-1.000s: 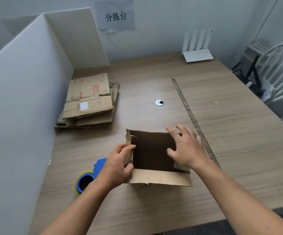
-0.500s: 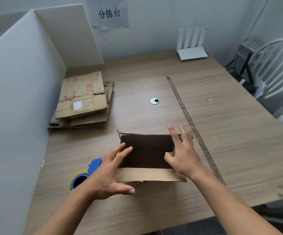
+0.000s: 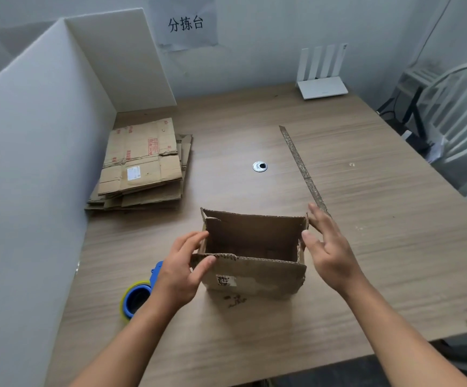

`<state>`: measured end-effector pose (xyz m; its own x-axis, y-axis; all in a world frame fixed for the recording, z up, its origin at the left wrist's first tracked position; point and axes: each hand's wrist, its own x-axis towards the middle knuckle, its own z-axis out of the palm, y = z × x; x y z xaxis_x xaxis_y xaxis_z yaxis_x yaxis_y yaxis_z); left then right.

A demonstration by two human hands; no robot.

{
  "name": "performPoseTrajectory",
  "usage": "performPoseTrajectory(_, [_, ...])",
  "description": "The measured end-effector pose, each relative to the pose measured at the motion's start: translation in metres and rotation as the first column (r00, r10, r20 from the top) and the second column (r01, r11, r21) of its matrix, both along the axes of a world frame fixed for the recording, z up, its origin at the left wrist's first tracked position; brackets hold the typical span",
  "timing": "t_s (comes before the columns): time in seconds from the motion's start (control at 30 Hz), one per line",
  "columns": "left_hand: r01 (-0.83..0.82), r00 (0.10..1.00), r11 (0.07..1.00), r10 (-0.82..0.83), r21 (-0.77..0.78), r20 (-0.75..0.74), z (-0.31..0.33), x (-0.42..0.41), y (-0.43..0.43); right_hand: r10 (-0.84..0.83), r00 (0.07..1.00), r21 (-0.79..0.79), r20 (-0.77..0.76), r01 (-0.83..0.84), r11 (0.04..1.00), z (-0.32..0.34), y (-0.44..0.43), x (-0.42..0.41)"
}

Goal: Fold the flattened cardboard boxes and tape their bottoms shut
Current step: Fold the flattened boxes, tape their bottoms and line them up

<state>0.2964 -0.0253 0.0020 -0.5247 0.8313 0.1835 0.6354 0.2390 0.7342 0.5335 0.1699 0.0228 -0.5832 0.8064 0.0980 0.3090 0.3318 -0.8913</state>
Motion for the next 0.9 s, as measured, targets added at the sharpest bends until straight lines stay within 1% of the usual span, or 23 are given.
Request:
performPoseTrajectory(0.07, [-0.049, 0.997, 0.999, 0.049, -0.004, 0.058, 0.001, 0.002, 0.003, -0.035, 0.996, -0.075, -0.084, 0.028, 0.997, -0.007, 0.002, 0.005])
performPoseTrajectory(0.13, [-0.043, 0.995, 0.999, 0.044, -0.006, 0.087, 0.0, 0.003, 0.002, -0.068, 0.985, -0.144, -0.16, 0.045, 0.989, -0.018, 0.001, 0.011])
performPoseTrajectory(0.23, [-0.059, 0.99, 0.998, 0.06, -0.014, 0.125, -0.004, 0.003, -0.006, -0.207, 0.925, -0.299, -0.319, 0.109, 0.948, -0.033, -0.006, 0.023])
performPoseTrajectory(0.3, [-0.081, 0.977, 0.996, 0.084, -0.024, 0.195, -0.008, 0.004, -0.012, -0.287, 0.89, -0.41, -0.355, 0.127, 0.903, -0.04, -0.012, 0.029])
performPoseTrajectory(0.37, [-0.105, 0.954, 0.993, 0.115, -0.053, 0.278, -0.014, 0.006, -0.016, -0.309, 0.891, -0.465, -0.334, 0.129, 0.876, -0.053, -0.017, 0.034])
performPoseTrajectory(0.43, [-0.117, 0.924, 0.988, 0.145, -0.099, 0.354, -0.025, 0.005, -0.019, -0.293, 0.924, -0.527, -0.246, 0.127, 0.84, -0.07, -0.02, 0.037])
performPoseTrajectory(0.47, [-0.113, 0.907, 0.986, 0.154, -0.125, 0.392, -0.028, 0.004, -0.02, -0.256, 0.946, -0.544, -0.197, 0.112, 0.832, -0.077, -0.023, 0.037])
performPoseTrajectory(0.5, [-0.098, 0.891, 0.984, 0.153, -0.147, 0.428, -0.031, 0.003, -0.022, -0.19, 0.973, -0.544, -0.129, 0.091, 0.834, -0.084, -0.025, 0.037])
performPoseTrajectory(0.57, [-0.059, 0.866, 0.981, 0.141, -0.183, 0.479, -0.034, 0.006, -0.022, 0.018, 1.0, -0.481, -0.005, -0.018, 0.876, -0.093, -0.027, 0.038])
performPoseTrajectory(0.63, [-0.057, 0.856, 0.98, 0.147, -0.193, 0.496, -0.034, 0.014, -0.019, 0.193, 0.979, -0.441, 0.059, -0.148, 0.885, -0.085, -0.032, 0.036])
performPoseTrajectory(0.67, [-0.068, 0.846, 0.978, 0.161, -0.197, 0.508, -0.034, 0.018, -0.017, 0.227, 0.972, -0.441, 0.055, -0.181, 0.879, -0.084, -0.033, 0.033])
performPoseTrajectory(0.73, [-0.108, 0.826, 0.973, 0.201, -0.203, 0.527, -0.034, 0.023, -0.014, 0.203, 0.979, -0.439, 0.034, -0.168, 0.883, -0.088, -0.036, 0.029])
performPoseTrajectory(0.83, [-0.196, 0.791, 0.962, 0.269, -0.188, 0.55, -0.032, 0.023, -0.01, 0.059, 0.998, -0.446, -0.03, -0.066, 0.893, -0.085, -0.037, 0.018])
performPoseTrajectory(0.9, [-0.223, 0.792, 0.962, 0.272, -0.155, 0.546, -0.028, 0.02, -0.008, -0.036, 0.997, -0.433, -0.065, 0.004, 0.901, -0.081, -0.033, 0.015])
